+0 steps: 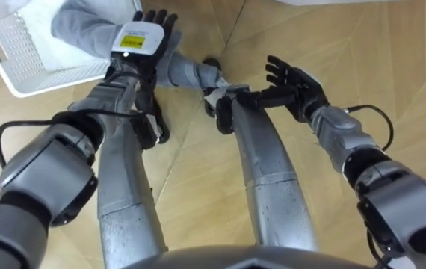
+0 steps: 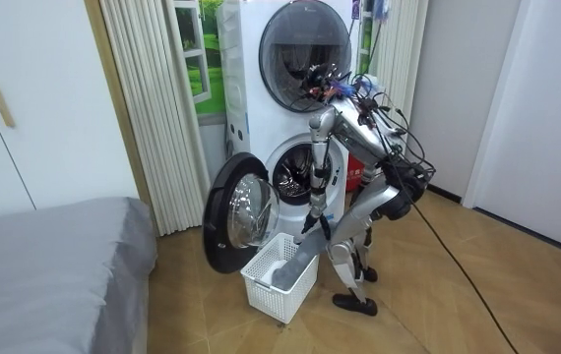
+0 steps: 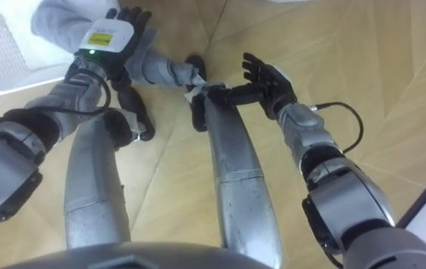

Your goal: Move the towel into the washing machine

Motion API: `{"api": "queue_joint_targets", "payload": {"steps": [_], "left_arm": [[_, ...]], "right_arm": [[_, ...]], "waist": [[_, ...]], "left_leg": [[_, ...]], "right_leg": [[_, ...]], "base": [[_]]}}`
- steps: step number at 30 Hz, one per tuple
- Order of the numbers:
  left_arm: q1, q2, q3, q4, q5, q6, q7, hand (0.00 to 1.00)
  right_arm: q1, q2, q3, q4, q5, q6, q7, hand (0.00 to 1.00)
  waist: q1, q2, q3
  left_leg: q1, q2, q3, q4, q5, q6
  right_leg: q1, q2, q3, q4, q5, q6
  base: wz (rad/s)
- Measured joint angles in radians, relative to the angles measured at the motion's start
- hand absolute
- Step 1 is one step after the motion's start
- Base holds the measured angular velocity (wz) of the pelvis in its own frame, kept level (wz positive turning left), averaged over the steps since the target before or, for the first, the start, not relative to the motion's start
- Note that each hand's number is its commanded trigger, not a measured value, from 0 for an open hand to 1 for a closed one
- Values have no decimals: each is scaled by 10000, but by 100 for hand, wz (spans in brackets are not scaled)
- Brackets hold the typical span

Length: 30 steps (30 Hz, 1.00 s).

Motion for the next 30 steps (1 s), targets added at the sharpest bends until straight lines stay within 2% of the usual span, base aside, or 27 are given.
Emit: {"api": "queue_joint_targets", "payload": {"steps": [1, 2, 5, 7, 10, 16, 23, 26, 30], "left_arm": [[2, 8, -28, -4, -12, 0, -138, 93], [6, 13, -65, -10, -53, -1, -206, 100], [81, 24, -305, -13, -460, -55, -533, 100], [36, 124, -654, -36, -795, -83, -674, 100], [-147, 170, -695, -27, -983, -86, -1059, 100], [-136, 197, -763, -26, -1136, -52, -1763, 100], [238, 166, -756, -82, -1149, -49, -2269, 100], [354, 148, -753, -155, -1137, -49, -2402, 100], [644, -45, -629, -156, -1153, -49, -2552, 100]], "right_arm": [[3, -2, 15, 9, 2, -6, 1, 0], [1, -1, 14, 6, -2, -15, 1, 0], [0, 19, 45, -8, -61, -91, 22, 0], [-47, 61, 131, -8, -30, -94, -7, 0], [-128, 96, 235, 17, -33, -96, -7, 0], [-299, 380, 239, 250, -78, -83, -22, 0], [-289, 431, 253, 387, -6, -81, -108, 0], [-131, 439, 255, 418, 0, -77, -99, 0], [405, 393, 283, 409, 209, -82, -87, 0]], "waist": [[-45, -3, 2], [-78, -7, 3], [-217, -62, 11], [-256, -224, 61], [-303, -332, 42], [-452, -335, 41], [-438, -362, 16], [-439, -359, 10], [-267, -350, -33]], "left_leg": [[1, -71, -19, -13, -4, -2], [1, -88, -17, -31, -2, 0], [3, -85, -7, -57, -2, 4], [0, -82, -5, -50, -6, 11], [-24, -74, -26, -46, -17, 30], [-38, -119, -15, -37, -42, 79], [112, -212, 5, -53, -18, 105], [398, -239, 17, -59, 6, 119], [1119, -247, 22, -116, 5, 118]], "right_leg": [[-16, -55, -3, 31, -27, 0], [-21, -77, -1, 35, -33, 6], [-23, -108, 2, 23, -43, 23], [-26, -109, -5, 27, -47, 25], [-26, -131, -28, 19, -62, 42], [-26, -183, -13, 38, -100, 108], [67, -250, 21, 181, -113, 123], [337, -284, 43, 179, -120, 135], [1052, -294, 47, 99, -128, 146]], "base": [[9], [7], [1], [0], [0], [0], [4], [5], [0]]}}
